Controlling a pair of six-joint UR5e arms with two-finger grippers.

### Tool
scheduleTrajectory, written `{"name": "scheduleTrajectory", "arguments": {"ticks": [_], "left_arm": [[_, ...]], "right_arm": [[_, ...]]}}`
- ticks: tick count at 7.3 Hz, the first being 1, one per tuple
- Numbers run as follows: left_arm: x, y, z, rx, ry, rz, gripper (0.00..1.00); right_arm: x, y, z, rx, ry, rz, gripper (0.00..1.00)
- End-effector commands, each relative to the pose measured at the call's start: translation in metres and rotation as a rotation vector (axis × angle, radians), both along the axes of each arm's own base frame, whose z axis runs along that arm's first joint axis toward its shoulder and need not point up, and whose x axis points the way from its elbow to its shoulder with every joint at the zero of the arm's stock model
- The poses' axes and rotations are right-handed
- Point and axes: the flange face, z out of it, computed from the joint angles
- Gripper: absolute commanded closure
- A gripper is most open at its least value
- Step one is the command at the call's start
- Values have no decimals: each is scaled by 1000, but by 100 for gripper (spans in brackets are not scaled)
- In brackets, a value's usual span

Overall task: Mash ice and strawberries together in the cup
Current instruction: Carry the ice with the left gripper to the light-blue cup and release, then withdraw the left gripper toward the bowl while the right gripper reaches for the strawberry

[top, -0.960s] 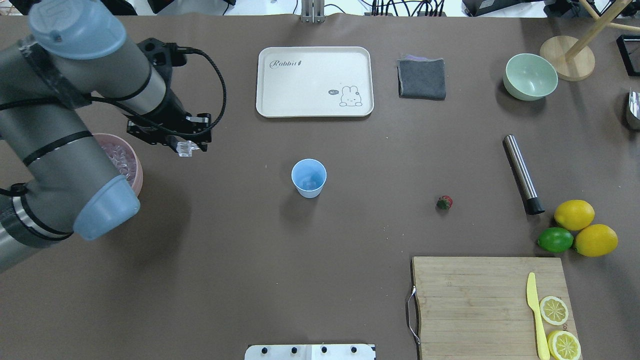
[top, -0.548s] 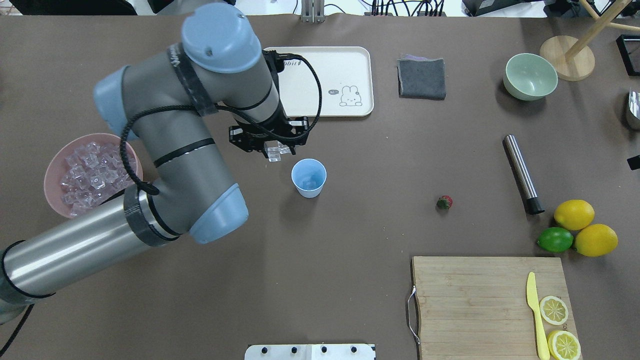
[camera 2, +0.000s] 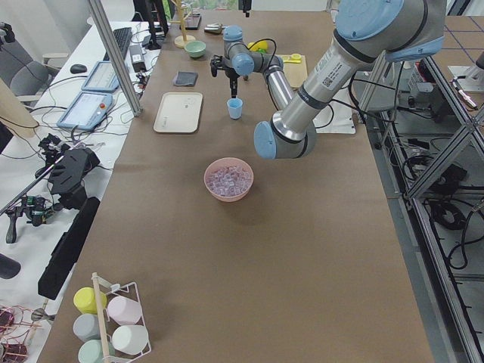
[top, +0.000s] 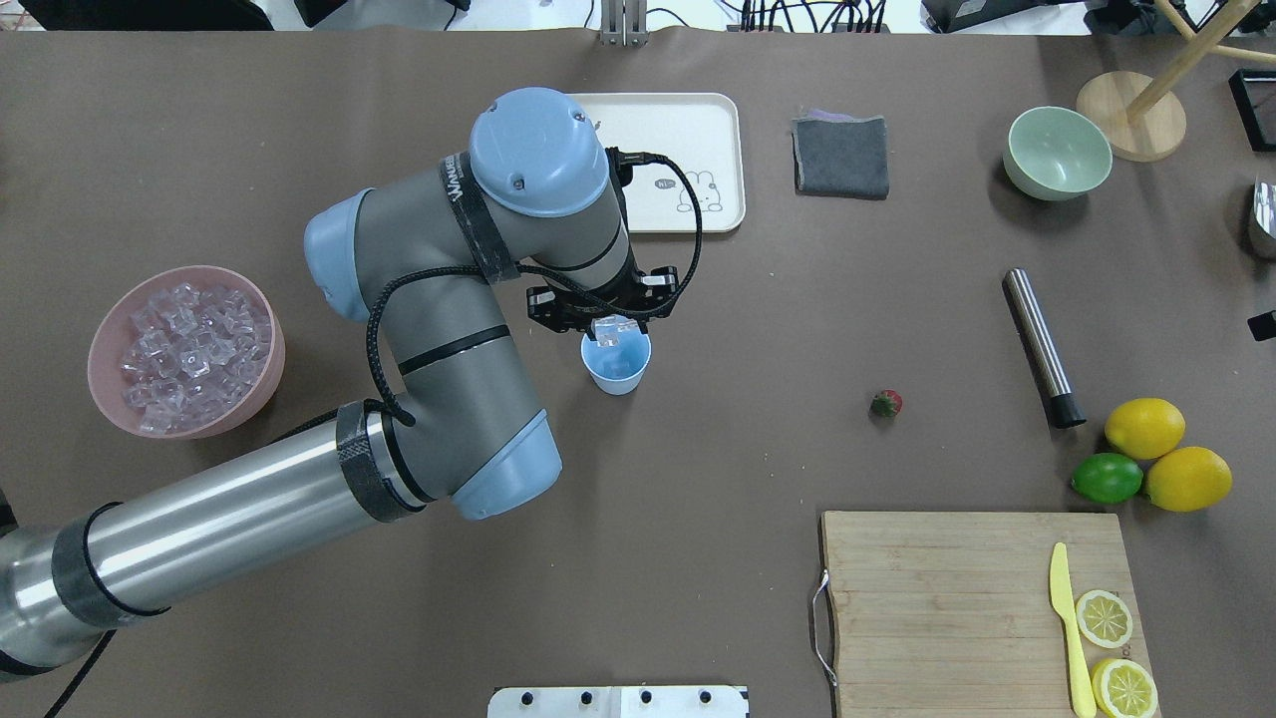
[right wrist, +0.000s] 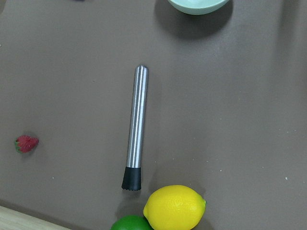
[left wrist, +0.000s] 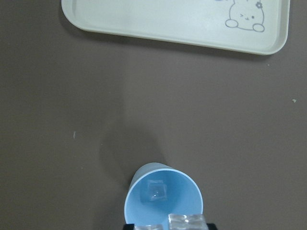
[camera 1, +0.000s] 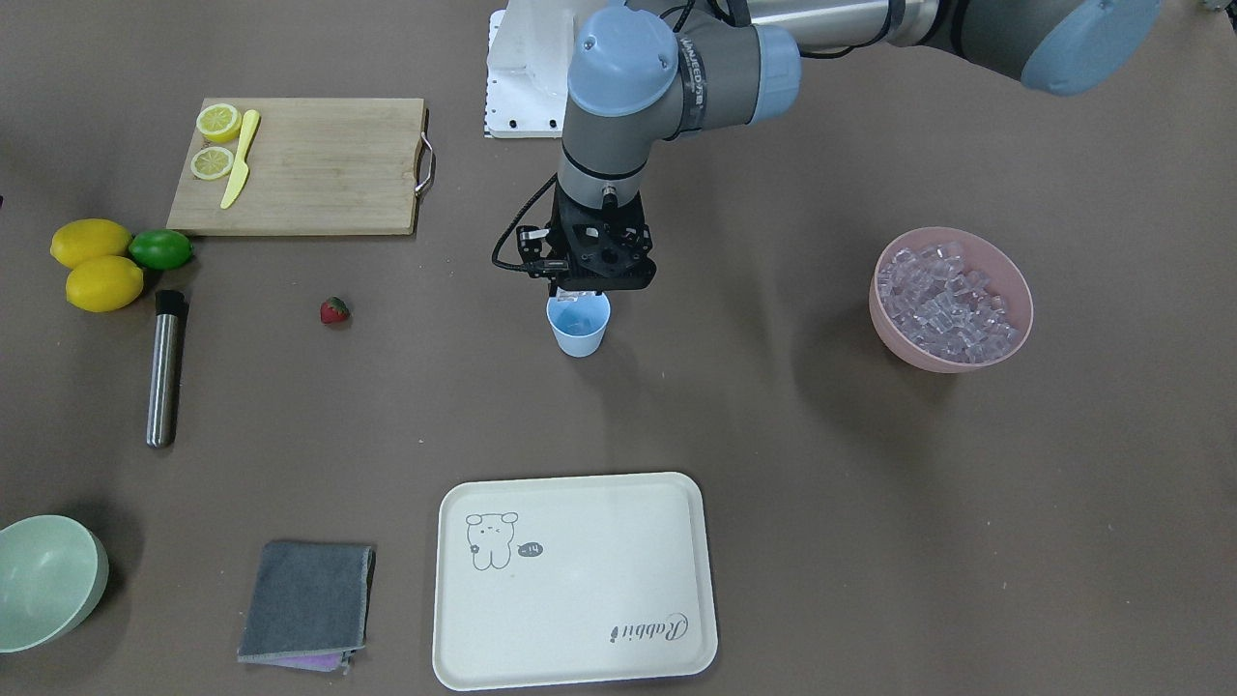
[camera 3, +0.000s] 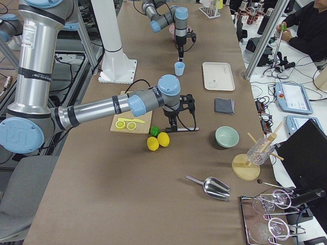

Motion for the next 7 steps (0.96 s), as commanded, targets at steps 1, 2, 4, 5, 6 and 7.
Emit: {"name": "scheduleTrajectory", "arguments": {"ticks": [1,2,4,5,6,7], "left_arm": [[-3,-4,4,30,-10,10,3],[-5,-5,4,30,-10,7,3],[-39,-6,10,39,7,-19,3],[-67,1,25,46,5,-29,3],[-101,1,33,93,-38,-5,3],[-135,-6,47,123,-100,12,3]], "right_arm": [[-1,0,0,0,0,-1,0],[-1,-1,-2,3,-2,-2,0],[-2,-4,-15,13,-11,13,0],[-14,-12,-28,-13,-23,28,0],[-30,-21,-42,-23,-20,44,0],[-61,-30,-62,-57,-17,68,0]]}}
